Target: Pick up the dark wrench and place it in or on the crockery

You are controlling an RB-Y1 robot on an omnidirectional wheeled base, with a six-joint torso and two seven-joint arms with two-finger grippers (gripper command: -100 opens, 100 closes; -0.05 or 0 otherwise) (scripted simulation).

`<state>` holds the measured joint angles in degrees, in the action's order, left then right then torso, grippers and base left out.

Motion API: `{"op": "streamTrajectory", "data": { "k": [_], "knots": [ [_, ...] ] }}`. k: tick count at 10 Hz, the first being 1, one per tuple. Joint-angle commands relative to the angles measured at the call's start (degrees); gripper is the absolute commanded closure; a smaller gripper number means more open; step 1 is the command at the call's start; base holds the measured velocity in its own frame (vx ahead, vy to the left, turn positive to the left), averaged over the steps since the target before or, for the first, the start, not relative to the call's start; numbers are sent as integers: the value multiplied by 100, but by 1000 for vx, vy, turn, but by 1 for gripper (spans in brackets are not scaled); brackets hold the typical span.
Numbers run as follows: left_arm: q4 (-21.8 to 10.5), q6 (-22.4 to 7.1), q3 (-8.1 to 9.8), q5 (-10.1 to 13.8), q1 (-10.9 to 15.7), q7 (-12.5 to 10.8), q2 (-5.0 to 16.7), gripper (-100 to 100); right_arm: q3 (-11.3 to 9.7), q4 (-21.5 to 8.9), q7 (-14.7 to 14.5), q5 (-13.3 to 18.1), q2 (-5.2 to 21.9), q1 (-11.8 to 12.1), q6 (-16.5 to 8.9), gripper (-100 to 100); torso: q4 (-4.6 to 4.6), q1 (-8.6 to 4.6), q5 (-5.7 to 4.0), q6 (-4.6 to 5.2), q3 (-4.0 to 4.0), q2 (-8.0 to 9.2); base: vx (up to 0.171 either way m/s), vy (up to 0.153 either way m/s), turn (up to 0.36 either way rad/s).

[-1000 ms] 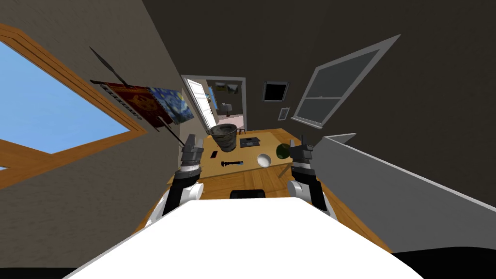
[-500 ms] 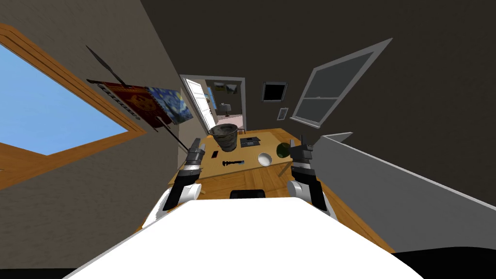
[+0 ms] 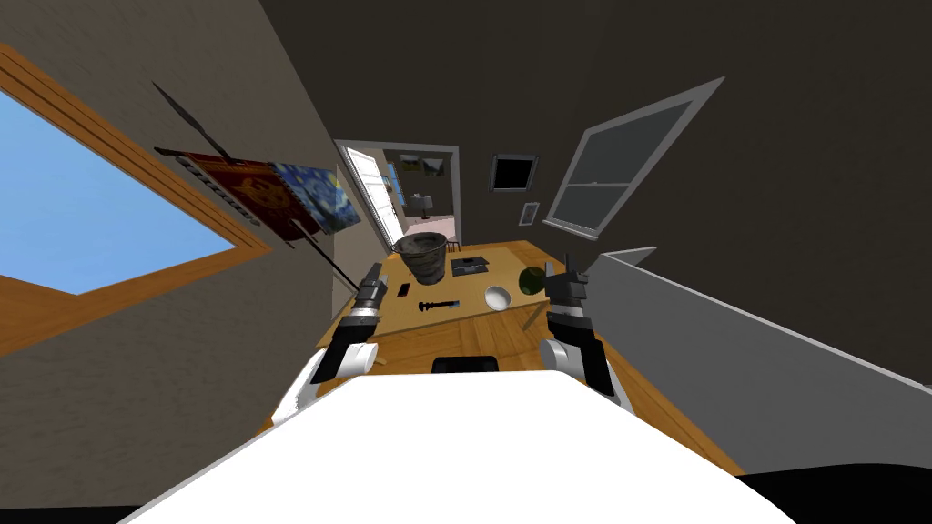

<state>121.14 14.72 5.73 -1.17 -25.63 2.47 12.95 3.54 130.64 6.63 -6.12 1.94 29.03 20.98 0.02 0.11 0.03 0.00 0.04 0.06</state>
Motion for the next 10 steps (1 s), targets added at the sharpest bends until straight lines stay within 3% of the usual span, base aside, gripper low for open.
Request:
{"op": "streamTrajectory", "data": {
  "k": [1, 4, 7, 9, 10],
  "knots": [
    [-264, -286, 118, 97, 59, -146, 150, -100, 0, 0, 0, 0, 0, 0, 0, 0, 0, 0, 0, 0, 0, 0, -23, 33, -69],
    [-495, -662, 179, 158, 142, -234, 237, -100, 0, 0, 0, 0, 0, 0, 0, 0, 0, 1, 1, 1, 0, 1, -21, 23, -43],
    [-981, -1151, 293, 289, 341, -413, 407, -100, 0, 0, 0, 0, 0, 0, 0, 0, 0, -2, 0, 0, 0, -1, -18, 21, -66],
    [-1001, -1307, 293, 289, 341, -413, 407, -100, 0, 0, 0, 0, 0, 0, 0, 0, -1, -4, 0, -1, -1, -3, -11, 12, -18],
    [-1275, -1526, 345, 359, 457, -503, 490, -100, 0, 0, 0, 0, 0, 0, 0, 0, -1, -8, -2, -1, -2, -4, -12, 8, -89]
  ]
}}
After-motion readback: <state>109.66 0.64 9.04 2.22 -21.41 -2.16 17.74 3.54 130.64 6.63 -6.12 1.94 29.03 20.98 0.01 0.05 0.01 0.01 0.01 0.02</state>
